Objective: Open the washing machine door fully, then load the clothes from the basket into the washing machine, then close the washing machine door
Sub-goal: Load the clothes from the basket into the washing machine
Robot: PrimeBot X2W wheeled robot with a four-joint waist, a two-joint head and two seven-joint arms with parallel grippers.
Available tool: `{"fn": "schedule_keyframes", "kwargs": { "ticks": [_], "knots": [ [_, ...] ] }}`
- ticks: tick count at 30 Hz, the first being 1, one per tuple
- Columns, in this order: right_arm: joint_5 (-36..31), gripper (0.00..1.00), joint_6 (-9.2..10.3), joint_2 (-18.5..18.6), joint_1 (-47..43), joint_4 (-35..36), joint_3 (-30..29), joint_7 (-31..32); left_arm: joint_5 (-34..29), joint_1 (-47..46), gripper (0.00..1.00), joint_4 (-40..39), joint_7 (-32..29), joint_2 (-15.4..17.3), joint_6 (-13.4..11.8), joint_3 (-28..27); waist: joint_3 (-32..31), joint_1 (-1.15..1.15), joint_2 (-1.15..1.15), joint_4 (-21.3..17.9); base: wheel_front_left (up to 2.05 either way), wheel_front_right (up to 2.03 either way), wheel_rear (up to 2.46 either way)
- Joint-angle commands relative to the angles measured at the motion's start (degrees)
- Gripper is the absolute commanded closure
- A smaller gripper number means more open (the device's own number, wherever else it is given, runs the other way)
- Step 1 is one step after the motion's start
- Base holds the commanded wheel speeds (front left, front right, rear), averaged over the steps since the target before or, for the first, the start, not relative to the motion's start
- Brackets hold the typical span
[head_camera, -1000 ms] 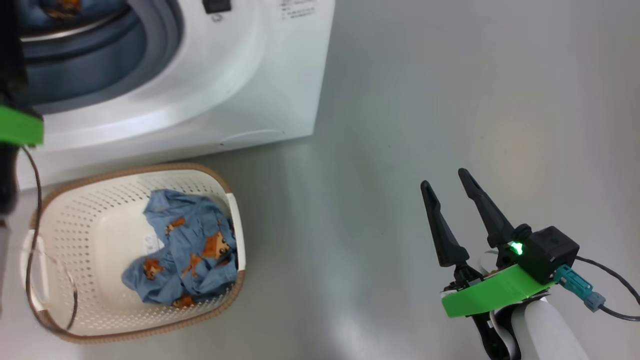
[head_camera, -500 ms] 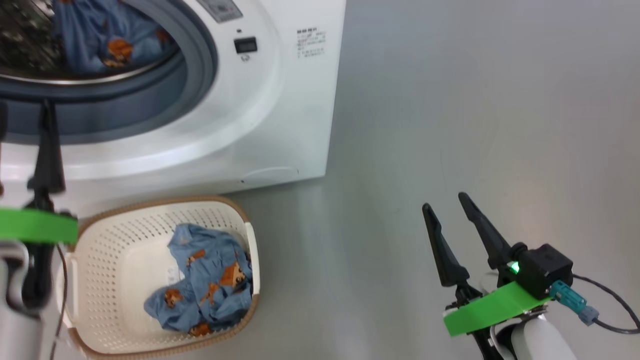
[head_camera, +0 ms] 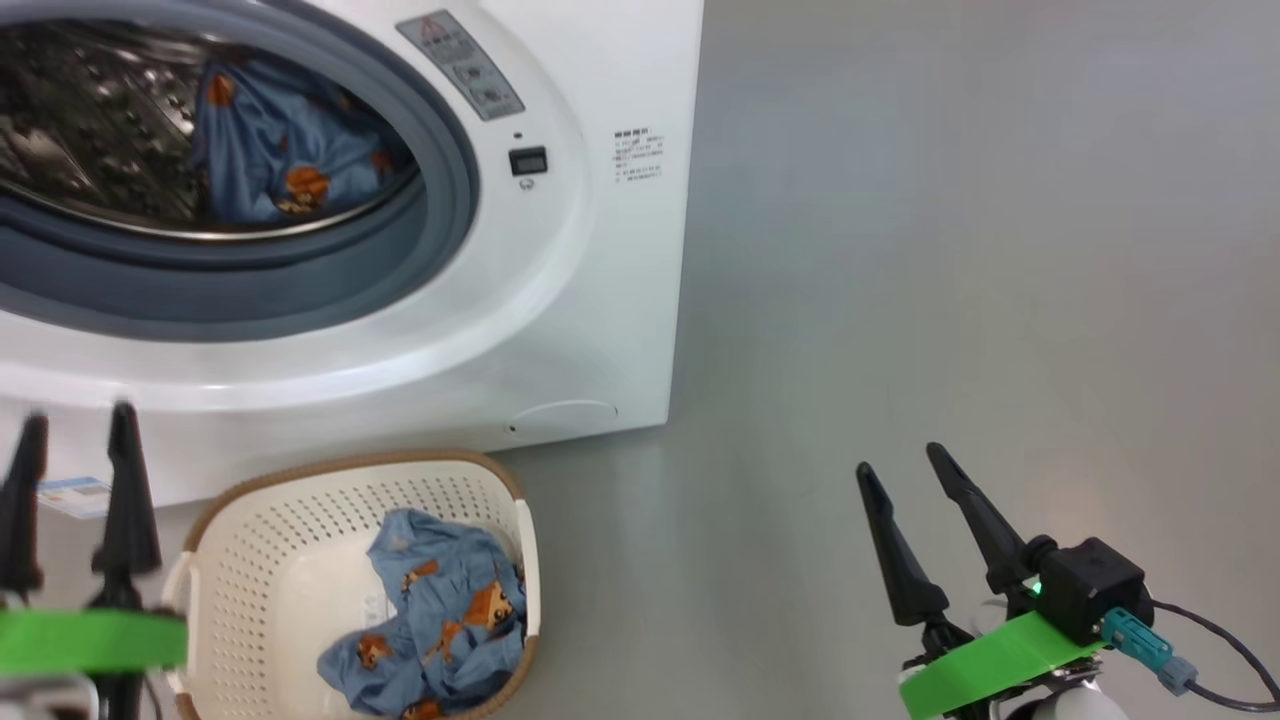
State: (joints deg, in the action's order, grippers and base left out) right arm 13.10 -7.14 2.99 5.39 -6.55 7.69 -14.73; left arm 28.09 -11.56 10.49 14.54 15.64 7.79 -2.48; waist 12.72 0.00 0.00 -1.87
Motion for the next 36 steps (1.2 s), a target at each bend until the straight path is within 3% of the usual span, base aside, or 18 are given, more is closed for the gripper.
{"fn": "schedule_keyframes", "kwargs": {
  "ticks": [1,17,36],
  "knots": [
    [-0.26,0.00,-0.35,-0.12,-0.78,1.22,0.82,-0.27,-1.33,1.93,0.00,-2.21,0.46,1.24,-0.31,-3.02,-1.84,0.00,0.00,0.44,0.00,0.00,0.00],
    [-0.99,0.00,-0.35,-0.12,-3.17,0.67,-0.34,-0.27,-9.22,15.65,0.00,-6.33,0.46,-5.82,-0.31,-9.07,-7.15,0.00,0.00,1.25,0.00,0.00,0.00],
    [-1.09,0.00,-0.35,-0.12,-4.34,0.43,-0.71,-0.27,-11.77,21.77,0.00,-6.77,0.46,-8.51,-0.31,-10.14,-8.55,0.00,0.00,1.29,0.00,0.00,0.00]
  ]
}}
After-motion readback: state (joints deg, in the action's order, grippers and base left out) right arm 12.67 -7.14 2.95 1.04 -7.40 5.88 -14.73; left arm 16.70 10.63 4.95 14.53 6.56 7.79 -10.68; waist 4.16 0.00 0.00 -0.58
